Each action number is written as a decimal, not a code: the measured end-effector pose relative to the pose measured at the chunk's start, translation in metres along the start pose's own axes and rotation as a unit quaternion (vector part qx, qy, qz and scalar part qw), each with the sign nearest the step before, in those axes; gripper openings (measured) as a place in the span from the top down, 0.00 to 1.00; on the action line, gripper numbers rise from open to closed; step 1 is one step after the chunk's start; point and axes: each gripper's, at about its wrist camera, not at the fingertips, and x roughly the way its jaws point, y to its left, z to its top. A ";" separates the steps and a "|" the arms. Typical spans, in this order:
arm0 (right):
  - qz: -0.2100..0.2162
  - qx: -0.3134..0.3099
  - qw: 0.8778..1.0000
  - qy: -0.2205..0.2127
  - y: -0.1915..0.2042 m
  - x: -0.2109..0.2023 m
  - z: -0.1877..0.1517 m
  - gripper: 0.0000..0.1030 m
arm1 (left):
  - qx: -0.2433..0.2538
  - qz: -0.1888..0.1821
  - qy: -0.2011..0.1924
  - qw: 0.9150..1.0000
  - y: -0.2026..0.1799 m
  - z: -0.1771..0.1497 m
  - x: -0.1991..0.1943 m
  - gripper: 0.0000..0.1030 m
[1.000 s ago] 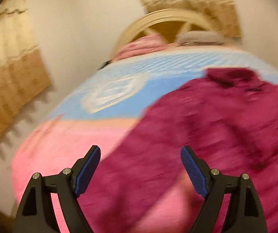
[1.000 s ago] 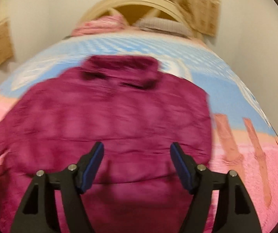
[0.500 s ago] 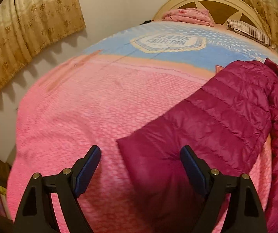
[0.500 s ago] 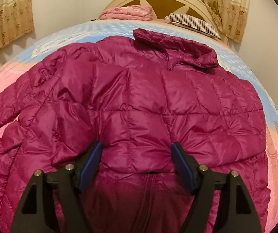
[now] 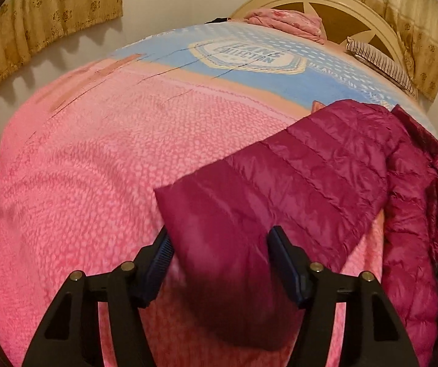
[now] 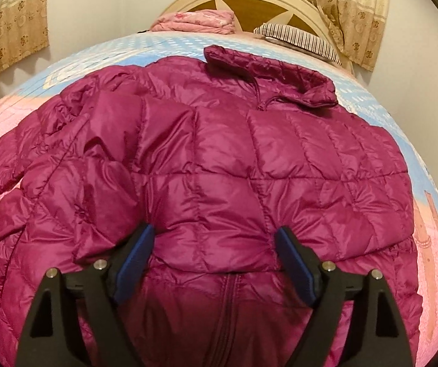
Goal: Fold large clothes
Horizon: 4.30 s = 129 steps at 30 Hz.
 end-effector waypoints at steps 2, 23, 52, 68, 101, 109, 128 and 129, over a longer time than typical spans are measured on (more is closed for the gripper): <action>-0.006 -0.003 1.000 -0.002 0.001 0.000 0.000 0.17 | 0.017 0.004 -0.009 1.000 -0.003 -0.004 -0.005 0.69; -0.028 0.044 0.998 -0.021 -0.082 -0.069 -0.021 0.16 | 0.110 -0.017 -0.176 0.978 -0.085 0.071 -0.108 0.90; -0.035 0.164 0.986 -0.020 -0.170 -0.069 -0.070 0.16 | 0.310 -0.161 -0.115 0.930 -0.378 -0.008 -0.058 0.88; -0.017 0.184 0.983 0.003 -0.175 -0.064 -0.074 0.16 | 0.283 -0.131 -0.158 0.937 -0.324 0.006 -0.053 0.21; 0.123 0.154 0.980 0.031 -0.112 -0.051 -0.024 0.86 | 0.153 -0.064 -0.070 0.984 -0.192 0.064 0.017 0.21; 0.096 0.179 0.978 0.037 -0.132 -0.058 -0.025 0.50 | 0.191 -0.085 -0.094 0.973 -0.237 0.086 0.000 0.21; 0.054 0.143 0.988 0.003 -0.094 -0.001 0.027 0.56 | 0.130 -0.111 -0.014 0.985 -0.277 0.080 0.110 0.14; 0.051 0.137 0.989 0.003 -0.092 0.001 0.025 0.56 | 0.129 -0.114 -0.011 0.985 -0.276 0.079 0.112 0.13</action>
